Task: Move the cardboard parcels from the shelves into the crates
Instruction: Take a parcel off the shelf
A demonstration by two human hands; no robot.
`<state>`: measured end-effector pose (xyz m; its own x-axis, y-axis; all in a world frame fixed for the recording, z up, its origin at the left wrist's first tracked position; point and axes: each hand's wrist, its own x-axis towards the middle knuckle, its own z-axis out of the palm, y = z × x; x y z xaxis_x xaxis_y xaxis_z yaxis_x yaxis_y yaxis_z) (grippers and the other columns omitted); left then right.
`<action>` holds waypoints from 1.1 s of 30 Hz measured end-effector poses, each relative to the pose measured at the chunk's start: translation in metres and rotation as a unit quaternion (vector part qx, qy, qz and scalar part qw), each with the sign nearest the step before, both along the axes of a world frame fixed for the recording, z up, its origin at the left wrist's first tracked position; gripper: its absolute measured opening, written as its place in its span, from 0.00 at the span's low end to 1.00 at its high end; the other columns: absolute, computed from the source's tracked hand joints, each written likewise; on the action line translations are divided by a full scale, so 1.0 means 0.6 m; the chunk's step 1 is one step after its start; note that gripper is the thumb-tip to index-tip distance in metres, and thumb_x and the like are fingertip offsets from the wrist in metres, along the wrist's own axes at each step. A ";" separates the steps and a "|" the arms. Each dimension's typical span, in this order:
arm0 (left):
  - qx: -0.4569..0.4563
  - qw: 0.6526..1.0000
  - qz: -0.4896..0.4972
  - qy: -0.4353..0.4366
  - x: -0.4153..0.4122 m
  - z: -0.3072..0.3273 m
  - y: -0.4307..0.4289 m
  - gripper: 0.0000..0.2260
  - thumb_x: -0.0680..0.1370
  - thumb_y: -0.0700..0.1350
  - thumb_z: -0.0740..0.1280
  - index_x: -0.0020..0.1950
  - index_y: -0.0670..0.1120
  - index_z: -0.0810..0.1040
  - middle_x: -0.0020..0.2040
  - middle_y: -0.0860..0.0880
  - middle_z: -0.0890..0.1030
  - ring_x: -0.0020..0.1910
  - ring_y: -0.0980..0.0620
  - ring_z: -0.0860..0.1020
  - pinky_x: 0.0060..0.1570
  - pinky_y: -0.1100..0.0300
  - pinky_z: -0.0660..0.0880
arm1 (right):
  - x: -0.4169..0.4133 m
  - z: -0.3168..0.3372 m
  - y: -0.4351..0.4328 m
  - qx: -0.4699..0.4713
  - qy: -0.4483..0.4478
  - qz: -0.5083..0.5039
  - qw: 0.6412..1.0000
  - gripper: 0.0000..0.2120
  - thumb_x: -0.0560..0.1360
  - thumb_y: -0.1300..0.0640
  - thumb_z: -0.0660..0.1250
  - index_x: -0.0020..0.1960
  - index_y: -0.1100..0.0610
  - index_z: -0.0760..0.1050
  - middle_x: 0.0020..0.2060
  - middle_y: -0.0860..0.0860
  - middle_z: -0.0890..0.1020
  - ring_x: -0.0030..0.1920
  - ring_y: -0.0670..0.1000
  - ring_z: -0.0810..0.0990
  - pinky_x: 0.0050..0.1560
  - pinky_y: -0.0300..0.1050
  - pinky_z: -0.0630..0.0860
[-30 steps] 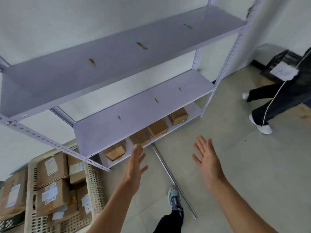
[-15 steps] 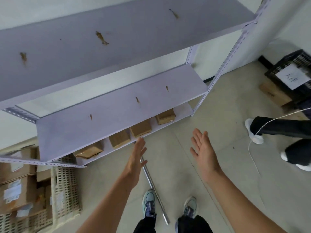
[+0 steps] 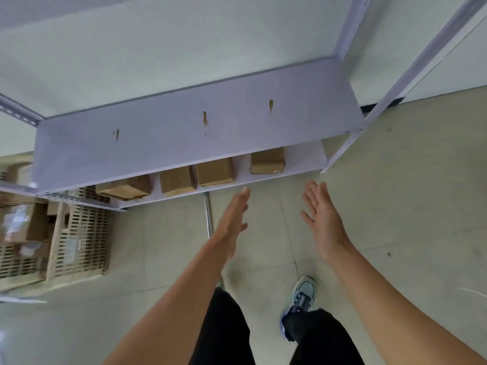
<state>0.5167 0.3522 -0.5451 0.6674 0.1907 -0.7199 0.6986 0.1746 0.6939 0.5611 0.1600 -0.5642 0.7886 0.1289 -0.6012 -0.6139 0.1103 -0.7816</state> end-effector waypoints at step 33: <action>0.079 0.995 0.013 -0.052 0.550 -0.770 0.118 0.25 0.86 0.65 0.58 0.76 0.53 0.77 0.72 0.51 0.81 0.67 0.52 0.80 0.65 0.53 0.77 | 0.574 -0.778 0.093 -0.092 -0.005 0.086 0.992 0.28 0.84 0.32 0.57 0.72 0.51 0.77 0.63 0.47 0.84 0.61 0.47 0.83 0.68 0.50 0.77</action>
<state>0.8466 0.4231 -1.0072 0.7305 0.3144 -0.6063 0.6177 0.0744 0.7829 0.9054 0.2160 -1.0312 0.7709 0.1511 -0.6188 -0.6027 -0.1412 -0.7854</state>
